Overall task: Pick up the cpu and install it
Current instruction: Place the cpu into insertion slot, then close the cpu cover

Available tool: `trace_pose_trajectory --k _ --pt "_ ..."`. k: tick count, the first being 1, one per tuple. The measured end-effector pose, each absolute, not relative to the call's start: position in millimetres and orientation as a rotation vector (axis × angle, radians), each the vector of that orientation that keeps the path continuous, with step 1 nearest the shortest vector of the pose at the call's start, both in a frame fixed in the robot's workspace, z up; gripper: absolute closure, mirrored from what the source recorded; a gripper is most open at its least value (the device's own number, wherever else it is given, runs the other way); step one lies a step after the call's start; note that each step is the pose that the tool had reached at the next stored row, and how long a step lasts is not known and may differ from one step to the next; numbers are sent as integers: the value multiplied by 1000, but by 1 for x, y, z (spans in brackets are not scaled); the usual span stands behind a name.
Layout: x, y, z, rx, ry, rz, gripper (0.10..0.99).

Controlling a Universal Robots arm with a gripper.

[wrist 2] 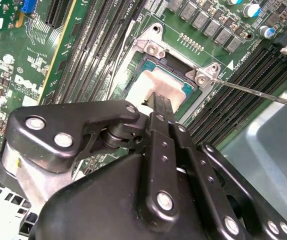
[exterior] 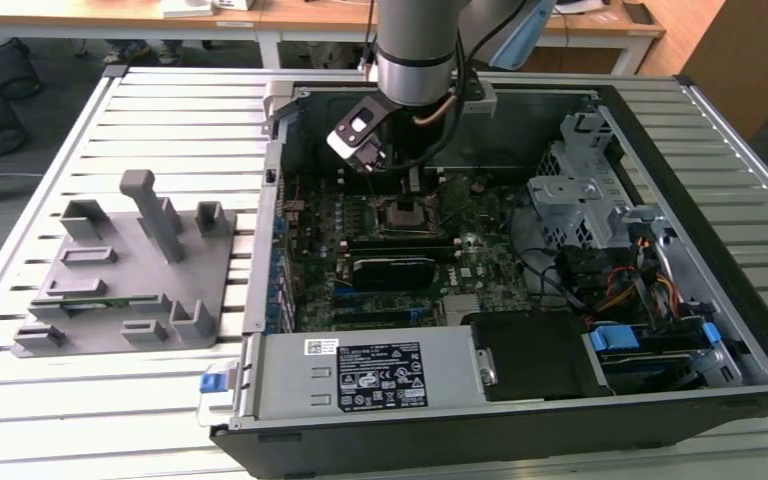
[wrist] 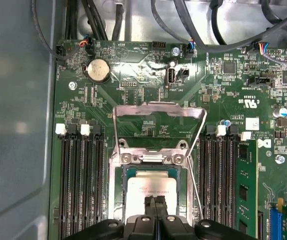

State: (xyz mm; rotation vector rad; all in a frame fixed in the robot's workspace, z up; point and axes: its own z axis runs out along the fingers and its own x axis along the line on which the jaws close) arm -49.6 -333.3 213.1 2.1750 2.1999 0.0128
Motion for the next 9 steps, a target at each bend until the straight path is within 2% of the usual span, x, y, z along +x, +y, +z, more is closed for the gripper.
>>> trace_pose_trajectory --k 9 --pt "-50 -333 216 2174 2199 10 980"
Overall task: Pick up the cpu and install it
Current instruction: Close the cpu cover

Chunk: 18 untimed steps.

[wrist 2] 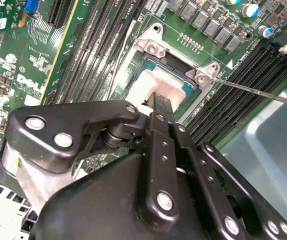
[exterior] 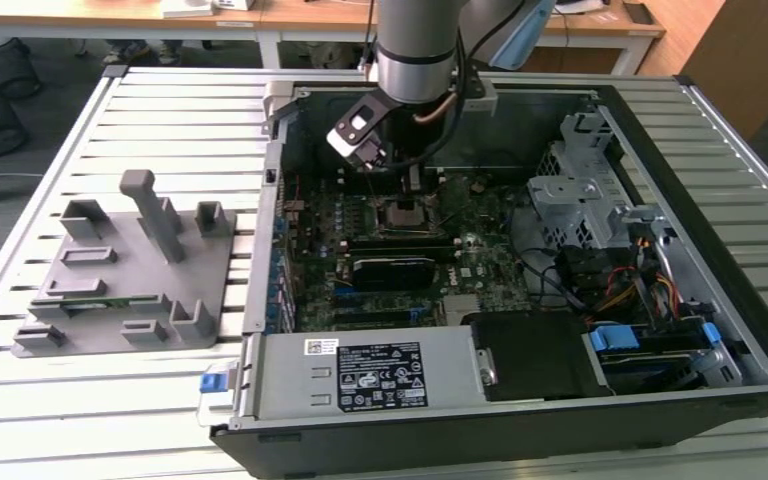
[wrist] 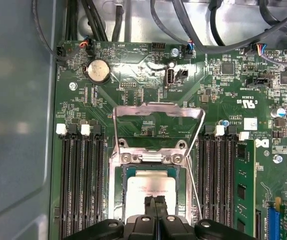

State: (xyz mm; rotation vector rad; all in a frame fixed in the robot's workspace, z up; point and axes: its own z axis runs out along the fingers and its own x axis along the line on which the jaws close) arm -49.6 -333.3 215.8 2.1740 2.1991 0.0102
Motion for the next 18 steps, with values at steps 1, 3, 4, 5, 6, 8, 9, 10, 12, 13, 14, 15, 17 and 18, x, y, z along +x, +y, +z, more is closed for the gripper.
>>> trace_pose_trajectory --k 1,3,4,5,6,8,9,10,12,13,14,15,17,18 --pt "-50 -333 216 2174 2199 10 980" --pt "-50 -333 217 2174 2199 10 980" --pt "-50 -333 217 2174 2199 10 980" --pt "-50 -333 217 2174 2199 10 980" --pt "-50 -333 218 2174 2199 10 980" --pt "-50 -333 219 2174 2199 10 980" --pt "-50 -333 219 2174 2199 10 980" --pt "-50 -333 219 2174 2199 10 980" --pt "-50 -333 220 2174 2199 10 980" --pt "-50 -333 220 2174 2199 10 980" --pt "-50 -333 220 2174 2199 10 980" --pt "-50 -333 221 2174 2199 10 980" --pt "-50 -333 224 2174 2199 10 980" --pt "-50 -333 225 2174 2199 11 980"
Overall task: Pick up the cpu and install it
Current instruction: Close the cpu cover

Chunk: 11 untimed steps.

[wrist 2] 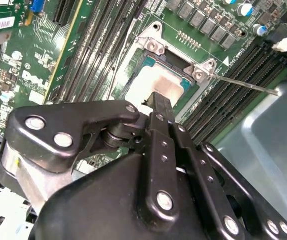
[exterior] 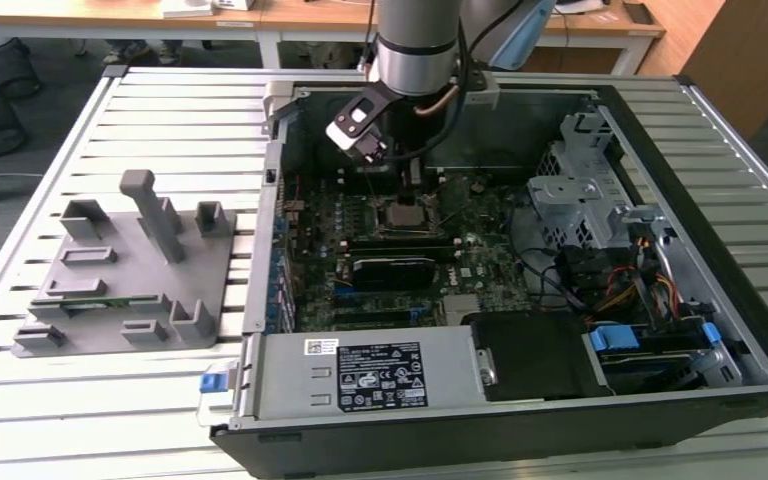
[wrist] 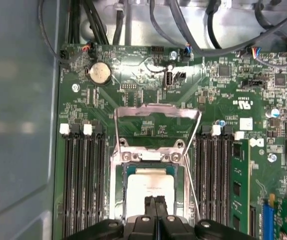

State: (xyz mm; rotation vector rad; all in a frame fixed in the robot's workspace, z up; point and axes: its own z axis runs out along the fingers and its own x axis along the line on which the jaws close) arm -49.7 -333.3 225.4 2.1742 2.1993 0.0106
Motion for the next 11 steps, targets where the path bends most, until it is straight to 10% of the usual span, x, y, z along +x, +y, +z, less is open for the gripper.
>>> trace_pose_trajectory --k 11 --pt "-50 -333 243 2174 2199 11 980"
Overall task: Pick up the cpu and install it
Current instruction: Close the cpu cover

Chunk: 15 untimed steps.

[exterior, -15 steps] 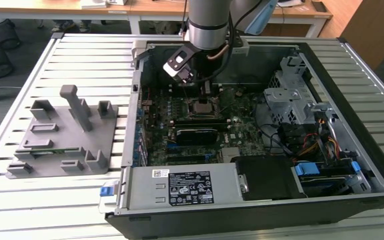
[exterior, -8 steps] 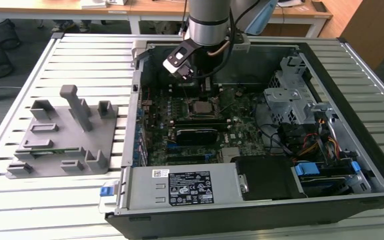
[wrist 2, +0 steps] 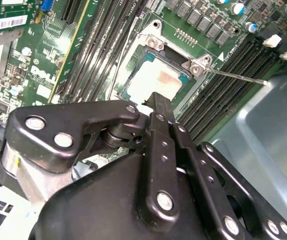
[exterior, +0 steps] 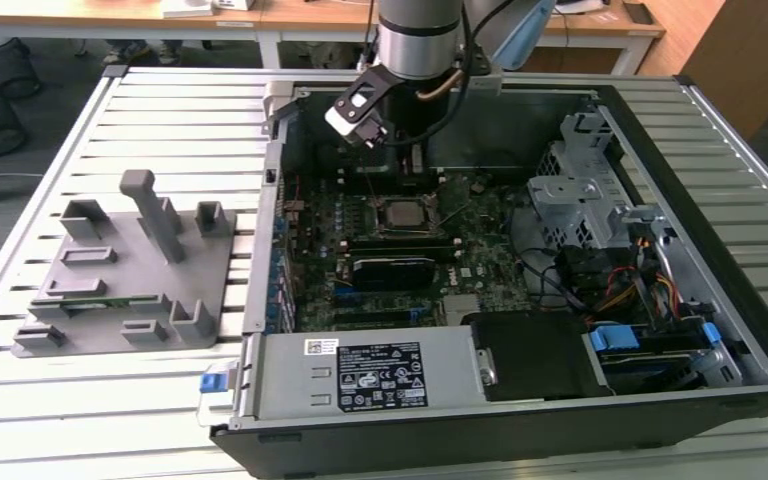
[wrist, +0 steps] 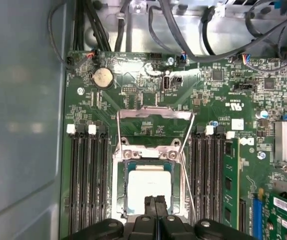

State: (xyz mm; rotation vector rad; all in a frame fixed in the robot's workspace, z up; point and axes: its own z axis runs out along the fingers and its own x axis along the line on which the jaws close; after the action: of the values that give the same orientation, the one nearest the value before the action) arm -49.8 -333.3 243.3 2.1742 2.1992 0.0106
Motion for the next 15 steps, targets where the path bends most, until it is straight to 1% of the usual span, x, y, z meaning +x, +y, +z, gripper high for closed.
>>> trace_pose_trajectory --k 7,15 --pt "-50 -333 260 2174 2199 11 980" --pt "-50 -341 262 2174 2199 10 980"
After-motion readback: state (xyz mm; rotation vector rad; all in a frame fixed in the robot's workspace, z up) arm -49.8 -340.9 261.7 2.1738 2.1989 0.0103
